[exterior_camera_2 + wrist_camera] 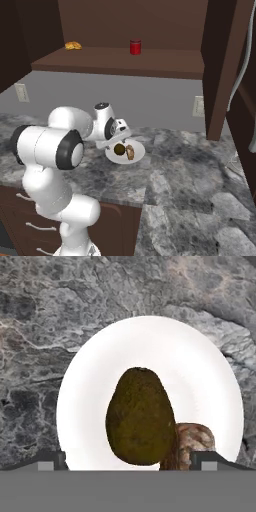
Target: Pick the avocado and bread from the counter and place them on the plate. Then pick the jam from the cabinet and place it next to the plate. Lastly close the cabinet door.
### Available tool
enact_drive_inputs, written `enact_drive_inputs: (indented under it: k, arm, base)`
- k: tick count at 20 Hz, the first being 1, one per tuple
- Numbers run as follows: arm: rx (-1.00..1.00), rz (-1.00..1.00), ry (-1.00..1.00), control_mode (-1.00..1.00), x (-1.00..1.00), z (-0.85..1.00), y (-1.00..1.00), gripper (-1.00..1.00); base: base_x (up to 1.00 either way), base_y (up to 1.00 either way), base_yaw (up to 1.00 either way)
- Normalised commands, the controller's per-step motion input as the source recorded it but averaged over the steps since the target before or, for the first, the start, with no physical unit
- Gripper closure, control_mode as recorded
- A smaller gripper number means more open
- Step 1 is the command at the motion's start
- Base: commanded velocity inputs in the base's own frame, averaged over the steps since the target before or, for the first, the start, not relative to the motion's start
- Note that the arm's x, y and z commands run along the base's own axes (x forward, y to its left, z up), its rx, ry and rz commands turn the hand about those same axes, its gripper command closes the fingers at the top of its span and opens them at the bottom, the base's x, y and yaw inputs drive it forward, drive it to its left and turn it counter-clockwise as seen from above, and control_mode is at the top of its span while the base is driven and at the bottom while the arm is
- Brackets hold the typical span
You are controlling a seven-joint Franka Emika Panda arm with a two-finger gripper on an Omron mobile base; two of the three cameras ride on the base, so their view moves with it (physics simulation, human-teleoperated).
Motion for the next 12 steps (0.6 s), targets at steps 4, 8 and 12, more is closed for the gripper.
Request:
enact_drive_inputs:
  k: [4, 8, 12]
  arm:
    - [0.00, -0.01, -0.13, -1.00, -0.72, 0.29, -0.01, -1.00]
    - [0.00, -0.02, -0.31, -1.00, -0.74, 0.66, -0.03, -1.00]
    - [-0.01, -0.06, -0.37, -1.00, -0.66, 0.83, 0.00, -1.00]
  base:
    - [0.00, 0.00, 0.00]
    - [0.00, 0.00, 0.00]
    - [0.00, 0.00, 0.00]
